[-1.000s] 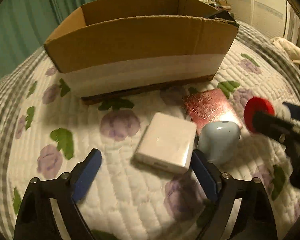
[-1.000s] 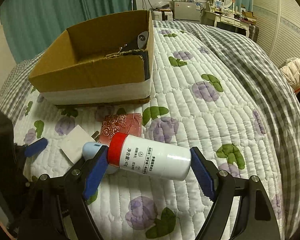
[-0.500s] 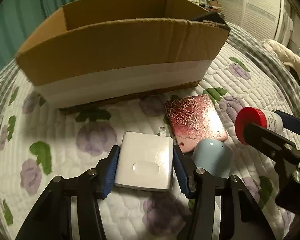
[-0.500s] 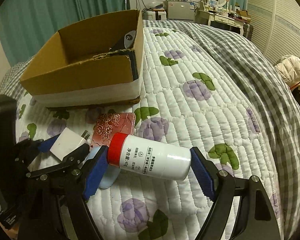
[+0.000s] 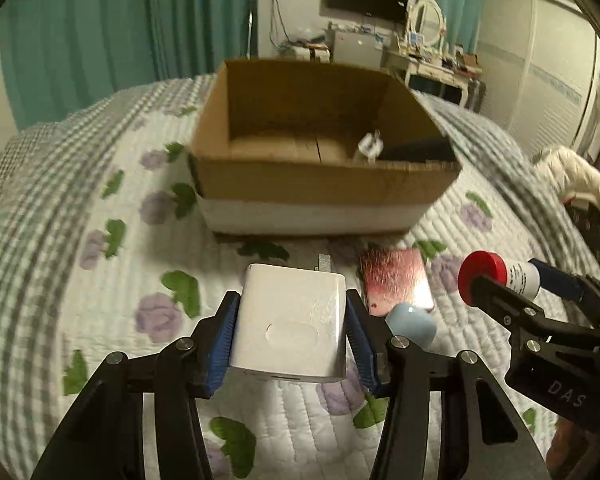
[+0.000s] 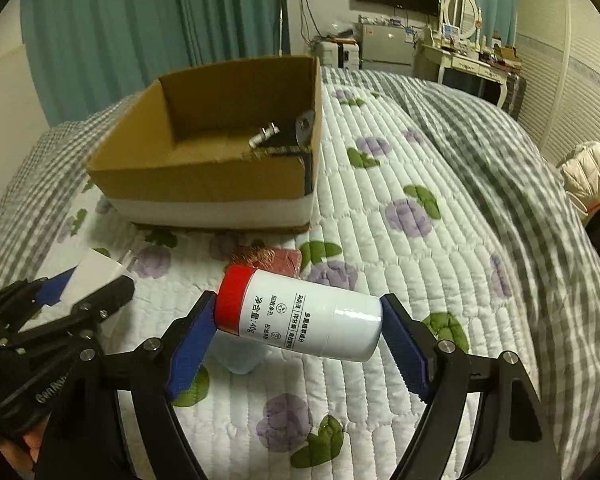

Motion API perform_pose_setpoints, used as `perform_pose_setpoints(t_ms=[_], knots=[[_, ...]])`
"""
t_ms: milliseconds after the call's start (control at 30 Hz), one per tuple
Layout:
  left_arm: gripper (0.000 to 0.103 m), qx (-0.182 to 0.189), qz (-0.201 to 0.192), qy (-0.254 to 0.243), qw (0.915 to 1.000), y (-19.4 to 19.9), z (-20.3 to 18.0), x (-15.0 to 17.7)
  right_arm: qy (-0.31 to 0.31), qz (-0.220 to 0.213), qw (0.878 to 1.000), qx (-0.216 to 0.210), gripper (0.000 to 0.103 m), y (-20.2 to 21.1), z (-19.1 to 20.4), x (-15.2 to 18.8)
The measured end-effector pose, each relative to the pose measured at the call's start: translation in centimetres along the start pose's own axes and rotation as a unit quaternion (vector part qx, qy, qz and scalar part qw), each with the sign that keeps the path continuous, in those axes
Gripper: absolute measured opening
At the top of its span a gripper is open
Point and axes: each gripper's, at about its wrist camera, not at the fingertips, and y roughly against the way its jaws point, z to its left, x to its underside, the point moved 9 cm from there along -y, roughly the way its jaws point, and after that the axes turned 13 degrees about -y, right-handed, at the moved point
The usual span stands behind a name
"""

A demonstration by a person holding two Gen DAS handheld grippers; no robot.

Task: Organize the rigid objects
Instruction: 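Grasp the red-capped bottle with the right gripper while the left grasps the white square box, then place the bottle and white box into the cardboard box, open both grippers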

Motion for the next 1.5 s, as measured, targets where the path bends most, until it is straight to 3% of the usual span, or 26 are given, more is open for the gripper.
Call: perform_pose_setpoints(t_ms=[133,433,567,767,1000,1333,1500], knots=[[0.052,-0.004,-0.019,0.011,0.9997,2.0,1.4,-1.8,0.011,-0.024,0.999,-0.022,0.080,2.2,1.5,-2.3],[0.052,-0.027,-0.083,0.025,0.9959,5.3,4.9,-9.2,0.050,-0.083,0.994,-0.042,0.080,6.2,5.8,-10.5],[0.052,-0.046,-0.098,0.017,0.9940,5.1,6.2,-12.3,0.059,-0.096,0.992,-0.057,0.080,5.7,7.7,-14.0],[0.052,-0.048,-0.086,0.009,0.9951,2.3,7.3,-14.9,0.059,-0.101,0.991,-0.072,0.080,3.3,9.5,-18.4],[0.052,-0.034,-0.057,0.000,0.9978,-2.8,6.8,-14.7,0.098,-0.093,0.990,-0.050,0.080,-1.1,10.7,-19.1],[0.053,-0.026,-0.031,-0.037,0.9985,-7.0,4.1,-12.8,0.079,-0.054,0.994,-0.050,0.080,-6.2,8.3,-17.6],[0.066,-0.046,-0.029,-0.044,0.9976,-7.3,3.9,-12.4,0.074,-0.055,0.995,-0.048,0.080,-6.1,7.5,-18.0]])
